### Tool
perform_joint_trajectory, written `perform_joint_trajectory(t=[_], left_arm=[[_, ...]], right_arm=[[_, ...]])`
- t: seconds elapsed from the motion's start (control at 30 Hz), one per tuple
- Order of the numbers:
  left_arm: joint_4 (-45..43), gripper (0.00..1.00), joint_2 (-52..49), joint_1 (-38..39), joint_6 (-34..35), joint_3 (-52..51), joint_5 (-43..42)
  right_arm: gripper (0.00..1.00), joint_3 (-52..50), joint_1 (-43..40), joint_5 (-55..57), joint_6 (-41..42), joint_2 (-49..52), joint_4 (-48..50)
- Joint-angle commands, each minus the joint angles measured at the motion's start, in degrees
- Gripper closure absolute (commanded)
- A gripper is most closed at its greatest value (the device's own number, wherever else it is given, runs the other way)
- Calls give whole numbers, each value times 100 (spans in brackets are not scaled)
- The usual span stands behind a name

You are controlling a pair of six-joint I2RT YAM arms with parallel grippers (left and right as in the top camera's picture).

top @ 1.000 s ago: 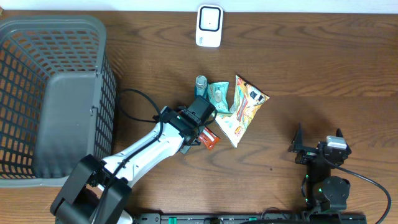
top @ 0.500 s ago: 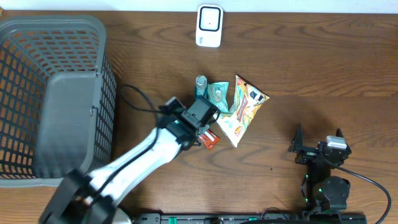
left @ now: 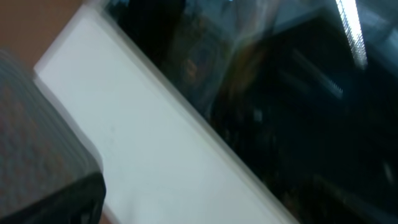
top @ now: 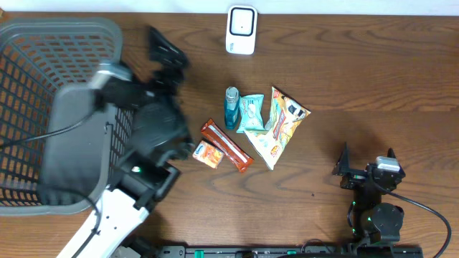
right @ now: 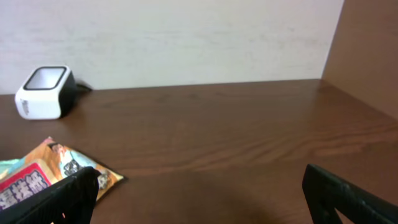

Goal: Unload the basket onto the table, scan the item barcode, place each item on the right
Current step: 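Release the Kleenex pack on the table beside the red bar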

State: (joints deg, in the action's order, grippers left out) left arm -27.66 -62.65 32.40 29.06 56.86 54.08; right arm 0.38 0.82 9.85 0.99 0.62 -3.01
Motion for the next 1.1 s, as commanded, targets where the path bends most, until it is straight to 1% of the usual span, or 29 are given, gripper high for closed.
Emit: perform_joint_trajectory(t=[0.0, 0.07, 0.13, 0.17, 0.2, 0.4, 0.47, 0.73, 0.93, 1.07], left_arm=[[-675, 2, 31, -420, -4218, 28, -1051], [-382, 3, 31, -520, -5619, 28, -1768], [243, 2, 28, -533, -6612, 28, -1976], [623, 3, 31, -533, -6870, 28, -2017], [1034, 3, 59, -535, -7066, 26, -2341], [2297, 2, 140, -555, -7123, 26, -4304], [2590, 2, 160, -555, -7123, 22, -4640], [2695, 2, 356, -562, -7114, -44, -4712], [2739, 2, 804, -560, -6581, -44, -5149], [2743, 2, 1145, -562, -6463, -44, -5222]], right_arm=[[1, -7, -42, 9, -44, -31, -22], [1, -7, -42, 7, -44, -31, -22], [1, -7, -42, 7, -44, -31, -22], [1, -7, -42, 7, -44, -31, -22], [1, -7, -42, 7, -44, -31, -22], [1, -7, -42, 7, -44, -31, -22], [1, -7, -42, 7, -44, -31, -22], [1, -7, -42, 7, -44, -31, -22], [1, -7, -42, 7, -44, -31, -22], [1, -7, -42, 7, -44, -31, -22]])
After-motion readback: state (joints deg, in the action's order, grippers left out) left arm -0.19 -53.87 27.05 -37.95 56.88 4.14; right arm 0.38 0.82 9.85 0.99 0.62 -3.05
